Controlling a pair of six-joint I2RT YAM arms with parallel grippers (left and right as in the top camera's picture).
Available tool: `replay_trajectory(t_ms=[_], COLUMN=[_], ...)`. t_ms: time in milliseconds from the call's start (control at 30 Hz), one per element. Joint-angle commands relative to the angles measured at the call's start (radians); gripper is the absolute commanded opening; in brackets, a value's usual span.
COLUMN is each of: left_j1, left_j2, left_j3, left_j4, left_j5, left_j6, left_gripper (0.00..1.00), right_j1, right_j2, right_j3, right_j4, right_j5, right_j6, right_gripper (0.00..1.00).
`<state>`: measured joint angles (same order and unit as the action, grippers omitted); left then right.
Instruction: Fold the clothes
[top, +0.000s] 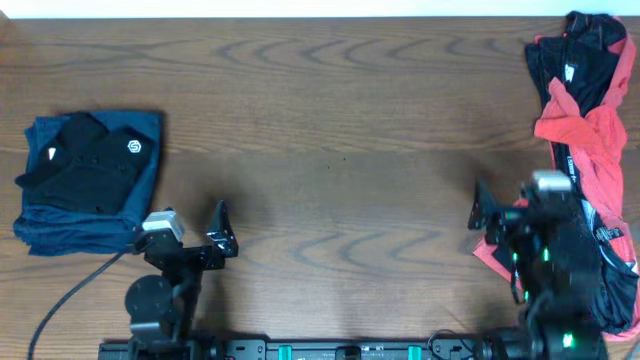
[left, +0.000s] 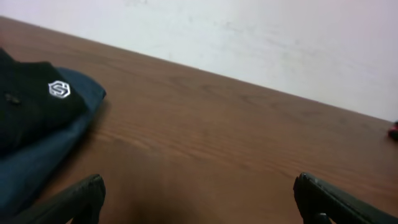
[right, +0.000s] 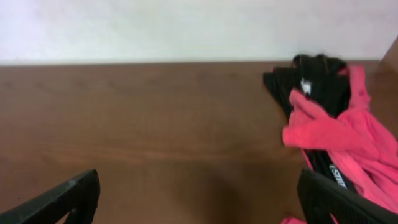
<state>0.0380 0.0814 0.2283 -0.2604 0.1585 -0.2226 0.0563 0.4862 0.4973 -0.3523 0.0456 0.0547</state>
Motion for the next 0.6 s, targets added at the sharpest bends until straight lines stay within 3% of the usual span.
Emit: replay_trajectory(t_ms=[0, 300, 400, 567], left_j1=[-0.003, -0.003, -0.003, -0.003], left_j2=[0.096, 0.418, 0.526, 0.652], left_j3=[0.115, 0.394, 0.477, 0.54], left_j4=[-0.063, -0.303, -0.409, -0.492], left_j5=[0.066, 0.148, 0.148, 0.148], left_j6=[-0.019, -0.019, -0.019, -0.019], left_gripper=[0.98, 0.98, 0.98, 0.98], right_j1=[-0.004, -0.017, -0.018, -0.061], right_j2=[0.241, 0.823, 0.923, 1.054], right_j3=[0.166, 0.745, 0.835, 0.851], right_j4=[-0.083, -0.466, -0.462, -0.319], right_j5=[0.01, 0.011, 0.072, 0.233], right_j6=[-0.105, -0.167, -0.2, -0.199], right_gripper=[0.99, 0.99, 0.99, 0.99])
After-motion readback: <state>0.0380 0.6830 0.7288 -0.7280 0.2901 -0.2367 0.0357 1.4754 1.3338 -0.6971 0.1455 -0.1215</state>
